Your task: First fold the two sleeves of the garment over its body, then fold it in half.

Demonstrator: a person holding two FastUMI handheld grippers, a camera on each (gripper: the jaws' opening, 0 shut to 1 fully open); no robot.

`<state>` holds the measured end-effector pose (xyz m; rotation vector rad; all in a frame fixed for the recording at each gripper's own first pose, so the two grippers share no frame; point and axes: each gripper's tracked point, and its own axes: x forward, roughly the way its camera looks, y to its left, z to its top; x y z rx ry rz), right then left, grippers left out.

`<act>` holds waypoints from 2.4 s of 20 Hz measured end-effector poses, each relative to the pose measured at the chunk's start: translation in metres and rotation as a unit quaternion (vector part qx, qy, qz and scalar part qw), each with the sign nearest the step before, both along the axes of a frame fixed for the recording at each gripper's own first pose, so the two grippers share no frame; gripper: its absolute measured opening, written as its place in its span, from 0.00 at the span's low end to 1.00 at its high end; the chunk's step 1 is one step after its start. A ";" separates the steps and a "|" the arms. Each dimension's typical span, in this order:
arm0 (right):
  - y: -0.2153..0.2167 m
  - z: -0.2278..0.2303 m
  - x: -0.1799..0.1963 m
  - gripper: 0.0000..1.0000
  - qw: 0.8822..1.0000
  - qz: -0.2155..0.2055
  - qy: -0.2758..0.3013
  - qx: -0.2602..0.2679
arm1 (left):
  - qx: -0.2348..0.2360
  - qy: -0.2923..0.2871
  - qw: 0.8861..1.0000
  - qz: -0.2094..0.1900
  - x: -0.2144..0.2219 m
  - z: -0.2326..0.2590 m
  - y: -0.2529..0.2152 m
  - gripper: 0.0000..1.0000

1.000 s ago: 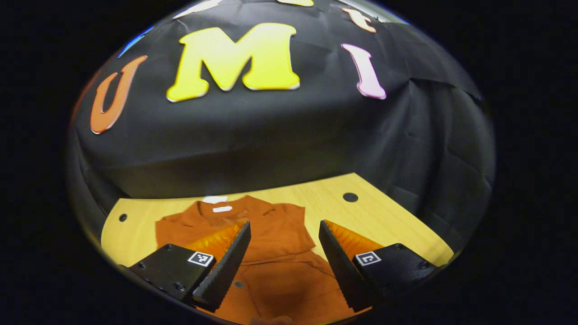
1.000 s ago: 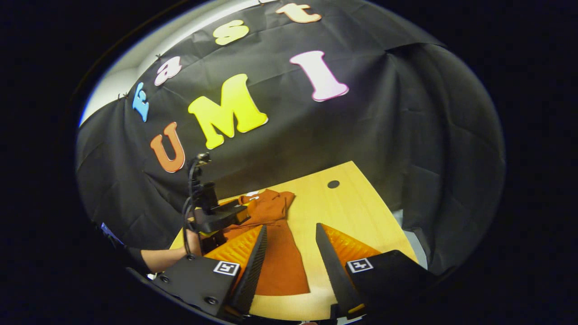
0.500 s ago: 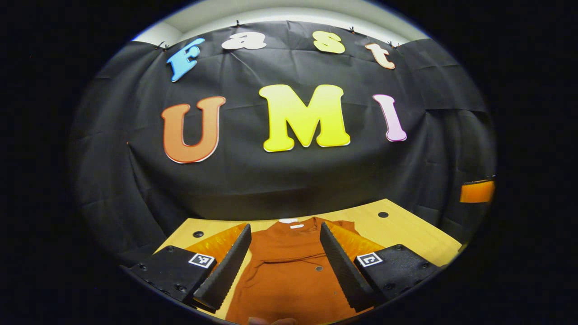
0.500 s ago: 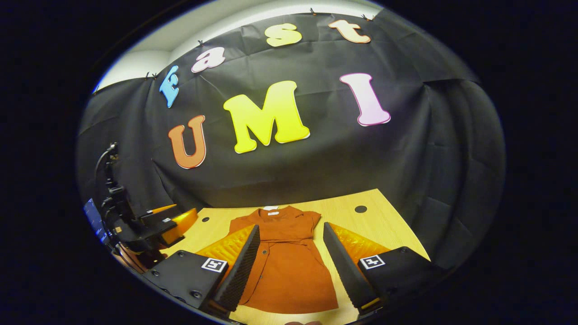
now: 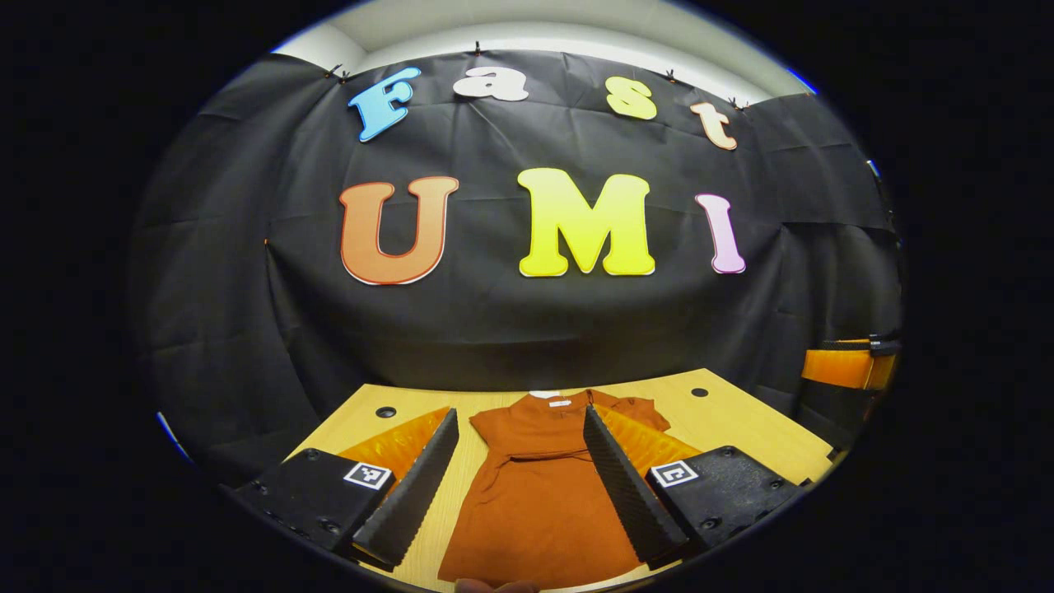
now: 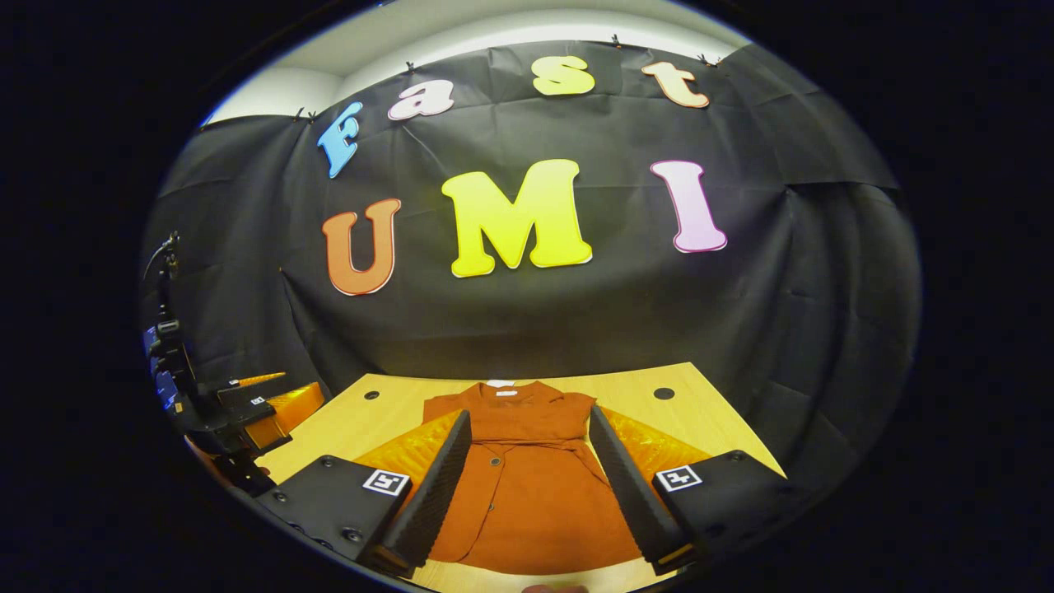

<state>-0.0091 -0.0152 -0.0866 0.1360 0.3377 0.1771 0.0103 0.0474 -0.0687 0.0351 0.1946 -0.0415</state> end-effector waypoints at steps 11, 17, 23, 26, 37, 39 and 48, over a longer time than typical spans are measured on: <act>-0.056 -0.086 -0.010 0.93 0.994 0.017 0.102 -0.020 | -0.087 0.198 0.976 -0.024 -0.050 -0.129 0.056 0.98; -0.124 -0.171 -0.046 0.94 0.978 -0.008 0.206 -0.034 | -0.202 0.346 0.916 -0.033 -0.125 -0.213 0.080 0.98; -0.155 -0.234 -0.069 0.94 0.960 -0.038 0.276 -0.028 | -0.233 0.386 0.892 -0.039 -0.125 -0.253 0.082 0.98; -0.157 -0.253 -0.071 0.90 0.955 -0.033 0.292 -0.044 | -0.229 0.384 0.893 -0.048 -0.119 -0.253 0.076 0.95; -0.099 -0.312 -0.067 0.96 0.932 0.004 0.346 -0.104 | -0.220 0.402 0.888 -0.029 -0.110 -0.265 0.044 0.43; -0.085 -0.315 -0.066 0.82 0.933 0.014 0.343 -0.105 | -0.201 0.404 0.893 -0.011 -0.109 -0.268 0.049 0.15; -0.067 -0.303 -0.080 0.09 0.923 0.014 0.383 -0.028 | -0.206 0.420 0.884 0.001 -0.131 -0.261 0.050 0.04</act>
